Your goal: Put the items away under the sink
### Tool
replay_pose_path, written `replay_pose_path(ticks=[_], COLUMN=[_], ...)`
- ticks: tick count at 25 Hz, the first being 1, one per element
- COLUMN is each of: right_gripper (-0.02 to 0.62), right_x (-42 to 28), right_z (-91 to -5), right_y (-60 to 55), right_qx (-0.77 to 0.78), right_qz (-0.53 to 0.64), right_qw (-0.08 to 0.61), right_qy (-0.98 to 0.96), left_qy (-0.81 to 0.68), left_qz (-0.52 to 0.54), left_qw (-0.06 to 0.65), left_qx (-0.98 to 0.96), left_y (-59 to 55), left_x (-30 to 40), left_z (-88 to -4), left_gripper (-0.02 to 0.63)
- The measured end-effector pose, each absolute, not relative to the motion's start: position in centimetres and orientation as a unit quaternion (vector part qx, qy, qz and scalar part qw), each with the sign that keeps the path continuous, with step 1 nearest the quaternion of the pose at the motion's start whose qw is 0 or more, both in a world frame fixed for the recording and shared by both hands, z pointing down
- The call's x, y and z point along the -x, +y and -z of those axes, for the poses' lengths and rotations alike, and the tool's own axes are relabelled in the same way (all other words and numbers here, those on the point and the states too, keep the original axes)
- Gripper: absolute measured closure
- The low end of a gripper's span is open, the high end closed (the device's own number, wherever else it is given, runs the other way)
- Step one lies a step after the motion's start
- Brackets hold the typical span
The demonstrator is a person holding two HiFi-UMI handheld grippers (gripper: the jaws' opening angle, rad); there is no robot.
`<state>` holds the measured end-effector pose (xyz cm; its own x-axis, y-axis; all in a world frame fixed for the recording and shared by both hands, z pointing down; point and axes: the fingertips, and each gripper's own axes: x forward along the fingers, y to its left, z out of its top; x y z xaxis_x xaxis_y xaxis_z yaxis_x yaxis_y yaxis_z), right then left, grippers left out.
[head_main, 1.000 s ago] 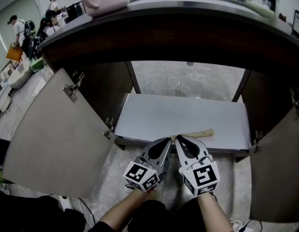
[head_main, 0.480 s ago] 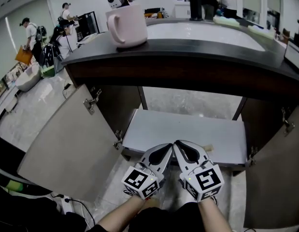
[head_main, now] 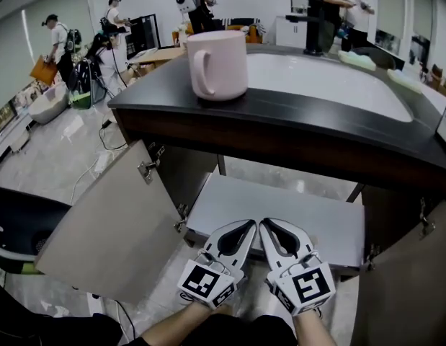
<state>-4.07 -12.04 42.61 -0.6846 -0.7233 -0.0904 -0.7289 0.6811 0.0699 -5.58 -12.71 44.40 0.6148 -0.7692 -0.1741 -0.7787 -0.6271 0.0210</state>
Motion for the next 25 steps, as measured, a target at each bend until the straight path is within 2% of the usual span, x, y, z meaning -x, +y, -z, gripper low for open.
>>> replay_pose_path(ticks=[4, 9, 25], right_gripper=[0.554, 0.554, 0.554], right_x=[5.7, 7.1, 9.4], right_z=[-38.0, -31.5, -15.4], right_y=[-11.8, -11.6, -9.8], right_qx=[0.397, 0.413, 0.413], right_qz=[-0.1, -0.085, -0.035], right_qw=[0.045, 0.033, 0.004], right_qy=[0.911, 0.906, 0.91], left_qy=[0.457, 0.498, 0.531], left_qz=[-0.112, -0.096, -0.044], left_qw=[0.065, 0.084, 0.014], left_qx=[0.88, 0.858, 0.846], left_y=[-12.4, -11.8, -10.2], left_x=[7.1, 8.9, 11.3], left_z=[-38.9, -31.3, -16.3], left_gripper=[0.598, 0.598, 0.595])
